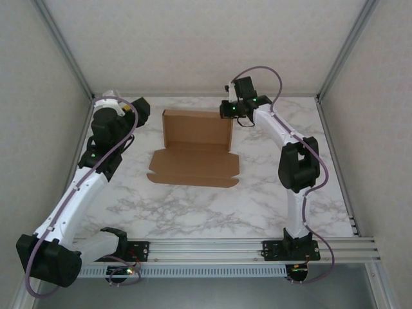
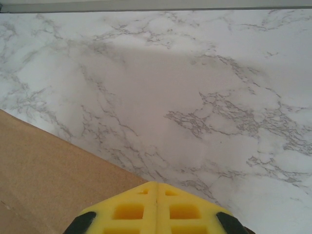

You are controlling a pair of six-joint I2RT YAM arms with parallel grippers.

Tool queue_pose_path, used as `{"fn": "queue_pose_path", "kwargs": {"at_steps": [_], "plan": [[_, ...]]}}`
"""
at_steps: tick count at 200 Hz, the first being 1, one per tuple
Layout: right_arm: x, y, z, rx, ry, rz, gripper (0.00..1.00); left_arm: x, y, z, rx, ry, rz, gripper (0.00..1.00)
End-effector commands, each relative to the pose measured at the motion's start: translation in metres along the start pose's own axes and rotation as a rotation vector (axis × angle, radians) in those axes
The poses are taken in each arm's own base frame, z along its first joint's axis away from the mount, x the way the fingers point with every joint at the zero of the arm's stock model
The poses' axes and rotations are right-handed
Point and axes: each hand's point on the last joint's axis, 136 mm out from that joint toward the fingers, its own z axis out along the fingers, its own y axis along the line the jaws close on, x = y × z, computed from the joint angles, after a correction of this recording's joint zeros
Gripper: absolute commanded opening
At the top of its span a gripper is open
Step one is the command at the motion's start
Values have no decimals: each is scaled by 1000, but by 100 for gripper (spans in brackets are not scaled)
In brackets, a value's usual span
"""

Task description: Fold the paper box

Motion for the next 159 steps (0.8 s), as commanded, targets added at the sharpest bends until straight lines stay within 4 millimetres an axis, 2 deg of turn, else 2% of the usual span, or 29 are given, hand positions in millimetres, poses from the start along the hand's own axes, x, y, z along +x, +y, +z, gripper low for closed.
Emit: {"fn": "queue_pose_path", "kwargs": {"at_steps": [1,25,45,58,76,108,127,142,151,159], "plan": [[45,-38,34,63,179,94,6,-8,2,-5,-26,-9,-13,69],[53,-56,46,53,201,157,5,-21,-3,-7,-24,-33,-8,69],[64,-60,47,44,211,175,5,-30,-3,-6,-45,-55,4,69],[72,-52,42,6,210,196,5,-33,-2,-4,-62,-67,6,70],[94,-34,30,-26,208,203,6,-34,3,0,-85,-78,1,70],[148,12,5,-100,215,211,12,-23,18,11,-145,-67,1,70],[165,48,-12,-219,195,183,22,-14,28,18,-172,-51,1,70],[167,46,-22,-195,179,160,30,-11,32,19,-181,-47,-2,70],[162,31,-24,-100,163,112,39,-11,32,18,-182,-49,-1,70],[155,23,-25,-40,158,79,43,-13,32,16,-182,-53,-2,70]]}}
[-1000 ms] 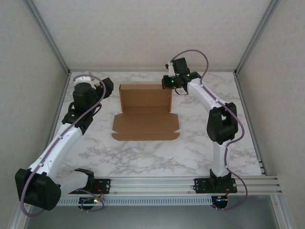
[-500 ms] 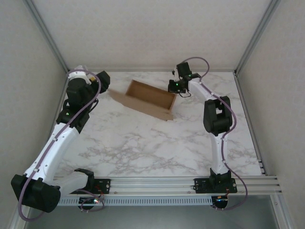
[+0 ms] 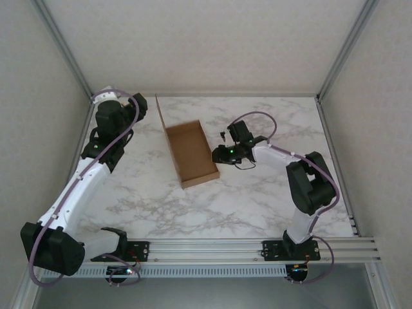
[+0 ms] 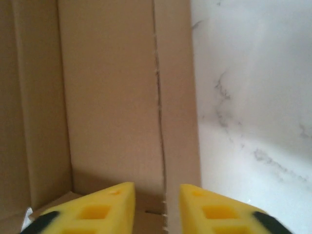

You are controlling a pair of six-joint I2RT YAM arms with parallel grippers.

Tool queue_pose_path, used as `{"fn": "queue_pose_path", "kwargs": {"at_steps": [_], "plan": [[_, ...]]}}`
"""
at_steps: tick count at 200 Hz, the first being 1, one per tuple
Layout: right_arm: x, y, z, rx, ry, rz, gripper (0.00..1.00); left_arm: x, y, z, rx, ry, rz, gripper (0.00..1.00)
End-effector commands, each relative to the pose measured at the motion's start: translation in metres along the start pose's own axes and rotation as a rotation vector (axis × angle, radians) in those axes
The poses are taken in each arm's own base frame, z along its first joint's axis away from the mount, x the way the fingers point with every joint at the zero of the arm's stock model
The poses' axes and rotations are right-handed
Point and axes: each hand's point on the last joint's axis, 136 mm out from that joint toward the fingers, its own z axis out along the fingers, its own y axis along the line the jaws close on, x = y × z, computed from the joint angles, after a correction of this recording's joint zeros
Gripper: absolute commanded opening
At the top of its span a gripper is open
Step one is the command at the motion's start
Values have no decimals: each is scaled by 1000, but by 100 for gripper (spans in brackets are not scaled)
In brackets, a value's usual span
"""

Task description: Fold the paper box

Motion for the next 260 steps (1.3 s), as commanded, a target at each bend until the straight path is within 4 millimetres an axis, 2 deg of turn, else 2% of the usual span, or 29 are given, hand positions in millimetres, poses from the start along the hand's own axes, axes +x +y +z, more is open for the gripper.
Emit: {"fn": "queue_pose_path", "kwargs": {"at_steps": [1,26,51,89,113,138,159,176,203,214,231,244,260], "plan": [[-36,-13,-21,112,-119,-61,43,-7,7,-2,-27,-33,-11,70],[-61,-4,-11,120,-78,-129,51,-10,5,-6,-24,-30,-4,70],[-83,2,12,131,-13,-136,50,-13,5,-11,-26,-32,-4,70],[-110,-5,41,250,-26,-107,47,-11,8,-18,-30,-21,-4,70],[-115,-3,62,238,14,-25,39,-7,8,-19,-19,-9,-7,70],[-116,-4,77,245,24,12,40,-5,8,-20,-14,-6,-10,70],[-116,-18,77,315,6,65,38,-3,10,-20,-16,-5,-17,70],[-118,-25,67,354,-52,125,34,-2,11,-21,-17,-5,-24,70],[-107,-34,53,370,-122,271,25,-3,13,-24,-23,-18,-30,70],[-95,-37,50,365,-138,352,22,-6,14,-25,-29,-26,-32,70],[-65,-45,47,360,-144,488,19,-10,15,-28,-39,-39,-32,70],[-45,-35,49,306,-135,518,21,-11,16,-29,-44,-46,-33,70],[-22,-9,54,232,-90,474,34,-13,16,-31,-44,-55,-34,70]]}}
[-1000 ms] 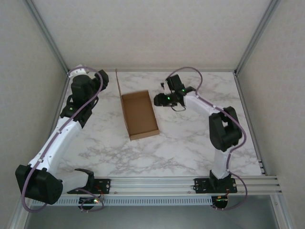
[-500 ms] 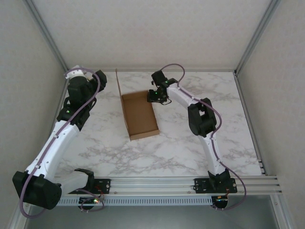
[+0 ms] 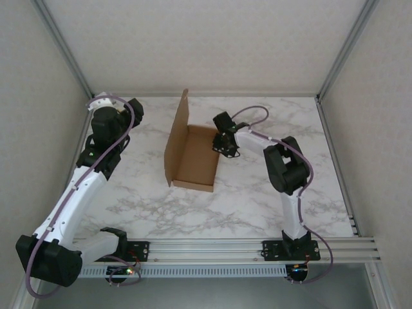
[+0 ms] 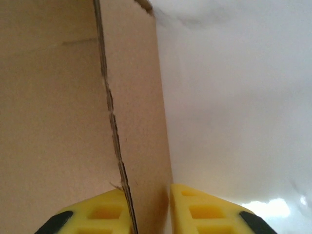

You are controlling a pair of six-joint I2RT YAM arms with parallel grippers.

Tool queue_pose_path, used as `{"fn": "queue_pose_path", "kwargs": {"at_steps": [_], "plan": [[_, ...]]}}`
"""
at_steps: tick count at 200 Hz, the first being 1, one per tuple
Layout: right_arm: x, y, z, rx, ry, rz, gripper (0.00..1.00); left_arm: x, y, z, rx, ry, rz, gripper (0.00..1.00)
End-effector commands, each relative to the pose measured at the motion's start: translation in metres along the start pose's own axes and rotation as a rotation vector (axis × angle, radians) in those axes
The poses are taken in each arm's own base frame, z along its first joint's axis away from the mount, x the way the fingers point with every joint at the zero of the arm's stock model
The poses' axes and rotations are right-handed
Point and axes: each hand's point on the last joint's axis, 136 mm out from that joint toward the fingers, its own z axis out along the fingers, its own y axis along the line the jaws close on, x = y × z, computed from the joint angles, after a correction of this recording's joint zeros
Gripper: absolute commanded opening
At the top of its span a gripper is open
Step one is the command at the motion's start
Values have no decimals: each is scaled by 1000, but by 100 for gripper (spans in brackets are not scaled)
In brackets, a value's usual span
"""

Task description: Fold the paper box

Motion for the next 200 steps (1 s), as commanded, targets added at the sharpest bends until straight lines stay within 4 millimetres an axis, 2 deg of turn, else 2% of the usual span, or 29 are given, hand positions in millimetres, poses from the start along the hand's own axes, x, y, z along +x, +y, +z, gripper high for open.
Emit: {"fn": "queue_pose_path", "kwargs": {"at_steps": [1,13,24,35,38,53,64,79,94,107,122,137,153,179,200], "plan": [[36,32,-13,-133,26,48,35,-12,5,-8,-21,-43,-20,70],[56,38,-21,-143,43,-19,43,-13,4,-8,-20,-46,-20,70],[68,31,-27,-123,40,-61,50,-14,5,-9,-23,-50,-18,70],[70,9,-33,-70,10,-67,57,-16,5,-10,-24,-57,-23,70],[69,3,-34,-56,4,-68,62,-16,5,-10,-25,-59,-24,70],[53,-19,-51,3,-85,-119,66,-17,4,-10,-20,-62,-28,70],[32,-27,-74,35,-193,-195,73,-16,3,-10,-14,-61,-31,70],[3,-14,-101,30,-320,-367,75,-16,3,-11,-11,-61,-27,70],[-21,13,-112,36,-377,-597,75,-16,5,-12,-15,-70,-20,71],[-31,36,-98,2,-328,-791,75,-13,8,-12,-19,-74,-17,70],[-44,58,-84,-71,-247,-895,70,-9,10,-11,-17,-69,-18,70],[-61,76,-77,-96,-274,-982,66,-9,11,-11,-20,-70,-16,70],[-61,97,-72,-163,-330,-1144,67,-11,11,-13,-18,-78,-4,70],[-68,106,-56,-179,-318,-1214,67,-8,12,-14,-19,-79,4,71],[-65,107,-34,-209,-258,-1202,67,-3,13,-11,-11,-68,-7,71]]}}
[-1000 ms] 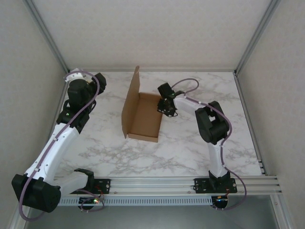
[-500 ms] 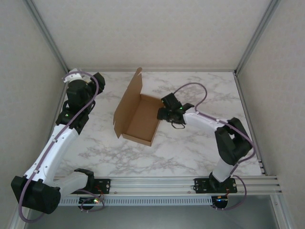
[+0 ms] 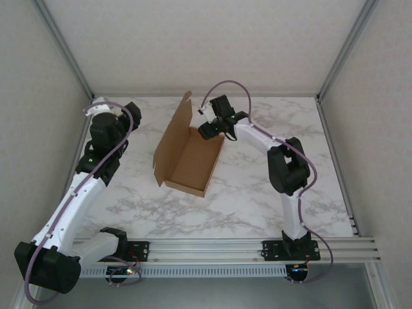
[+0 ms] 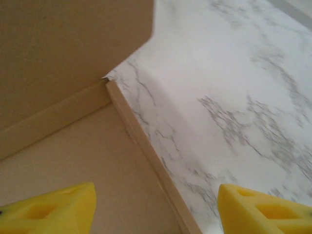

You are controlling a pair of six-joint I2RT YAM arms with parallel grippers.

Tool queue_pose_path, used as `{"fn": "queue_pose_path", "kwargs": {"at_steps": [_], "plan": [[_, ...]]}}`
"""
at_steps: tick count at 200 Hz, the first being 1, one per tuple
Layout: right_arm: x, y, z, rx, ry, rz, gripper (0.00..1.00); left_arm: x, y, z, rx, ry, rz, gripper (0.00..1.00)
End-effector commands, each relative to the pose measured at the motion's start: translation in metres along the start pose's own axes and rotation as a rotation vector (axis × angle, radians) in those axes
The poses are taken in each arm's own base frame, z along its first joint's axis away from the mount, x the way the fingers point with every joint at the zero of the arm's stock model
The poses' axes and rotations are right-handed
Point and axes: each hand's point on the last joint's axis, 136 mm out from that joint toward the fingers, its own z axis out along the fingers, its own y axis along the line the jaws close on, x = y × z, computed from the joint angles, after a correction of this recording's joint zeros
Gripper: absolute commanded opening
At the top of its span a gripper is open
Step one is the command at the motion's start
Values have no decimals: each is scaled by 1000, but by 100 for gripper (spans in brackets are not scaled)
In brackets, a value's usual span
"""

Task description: Fold the paper box

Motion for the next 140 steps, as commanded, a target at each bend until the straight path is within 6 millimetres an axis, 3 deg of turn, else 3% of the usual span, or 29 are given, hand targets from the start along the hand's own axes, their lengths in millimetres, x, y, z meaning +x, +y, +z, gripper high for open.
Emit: {"fn": "queue_pose_path", "kwargs": {"at_steps": [1,37,70,104,140], "plan": [[-7,6,15,-74,-1,-86,67,-4,1,-2,7,-30,-7,71],[8,-11,45,11,94,-43,58,-2,7,2,-11,-45,-39,71],[33,-14,52,42,163,-12,38,10,12,8,-7,-37,-53,71],[57,-23,42,113,194,31,21,15,19,3,-10,-56,-57,71],[75,-19,15,140,212,142,13,12,21,-5,-11,-82,-61,74]]}}
